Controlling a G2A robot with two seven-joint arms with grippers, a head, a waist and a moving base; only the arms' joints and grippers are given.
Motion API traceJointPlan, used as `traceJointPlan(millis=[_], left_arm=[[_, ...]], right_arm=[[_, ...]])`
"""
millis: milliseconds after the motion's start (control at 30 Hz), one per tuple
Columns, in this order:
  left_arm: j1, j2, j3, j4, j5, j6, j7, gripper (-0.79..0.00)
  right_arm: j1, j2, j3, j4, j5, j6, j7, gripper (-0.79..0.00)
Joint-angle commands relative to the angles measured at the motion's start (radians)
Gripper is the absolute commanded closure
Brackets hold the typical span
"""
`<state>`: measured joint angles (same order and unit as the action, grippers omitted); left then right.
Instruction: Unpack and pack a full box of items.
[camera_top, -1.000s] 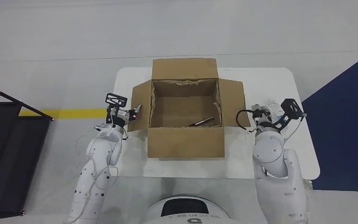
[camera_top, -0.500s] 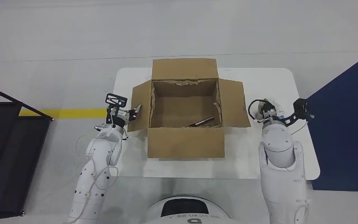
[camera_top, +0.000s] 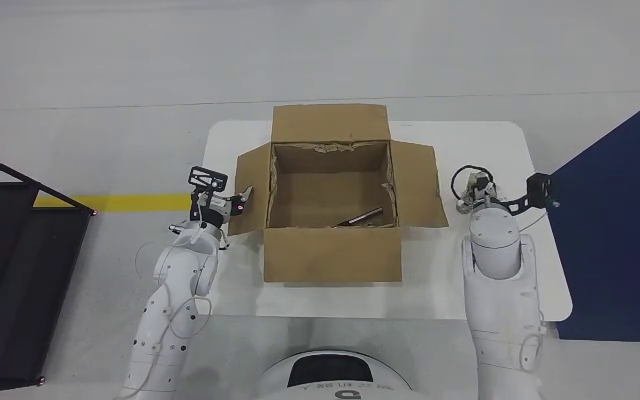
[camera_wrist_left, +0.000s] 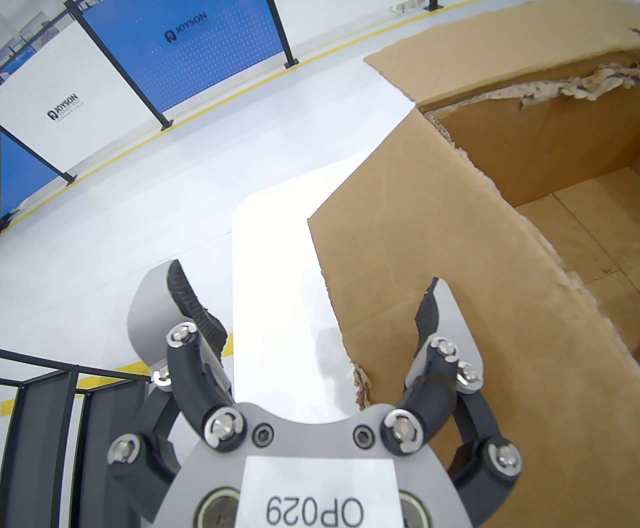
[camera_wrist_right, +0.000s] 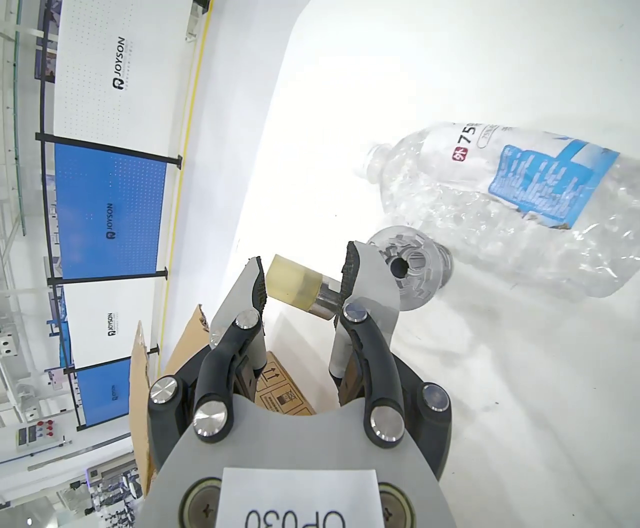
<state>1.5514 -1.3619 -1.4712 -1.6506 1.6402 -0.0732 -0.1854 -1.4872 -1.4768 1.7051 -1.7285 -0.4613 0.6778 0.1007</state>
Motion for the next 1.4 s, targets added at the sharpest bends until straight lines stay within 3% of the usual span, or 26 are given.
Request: traceJointPlan(millis=[0,333,833,967,1200,1367], left_arm=[[0.0,0.0,0.0,0.0,0.0,0.0,0.0,-0.785],[0.0,0.0,0.0,0.0,0.0,0.0,0.0,-0.785],[0.0,0.0,0.0,0.0,0.0,0.0,0.0,-0.785],[0.0,0.0,0.0,0.0,0.0,0.0,0.0,-0.785],[0.0,0.0,0.0,0.0,0.0,0.0,0.0,-0.785],[0.0,0.0,0.0,0.0,0.0,0.0,0.0,-0.785]], right_arm=[[-0.029,0.001,0.015,-0.027,0.002,0.008,-0.003,0.0],[-0.146,0.007,0.039,-0.096,-0.015,0.039,0.045,0.0],[-0.104,0.015,0.013,-0.006,-0.08,0.143,0.078,0.0],[-0.089,0.017,-0.004,0.008,-0.103,0.166,0.081,-0.154],[-0.067,0.019,-0.015,0.016,-0.123,0.183,0.086,-0.157],[-0.066,0.02,-0.016,0.01,-0.125,0.193,0.087,-0.225]])
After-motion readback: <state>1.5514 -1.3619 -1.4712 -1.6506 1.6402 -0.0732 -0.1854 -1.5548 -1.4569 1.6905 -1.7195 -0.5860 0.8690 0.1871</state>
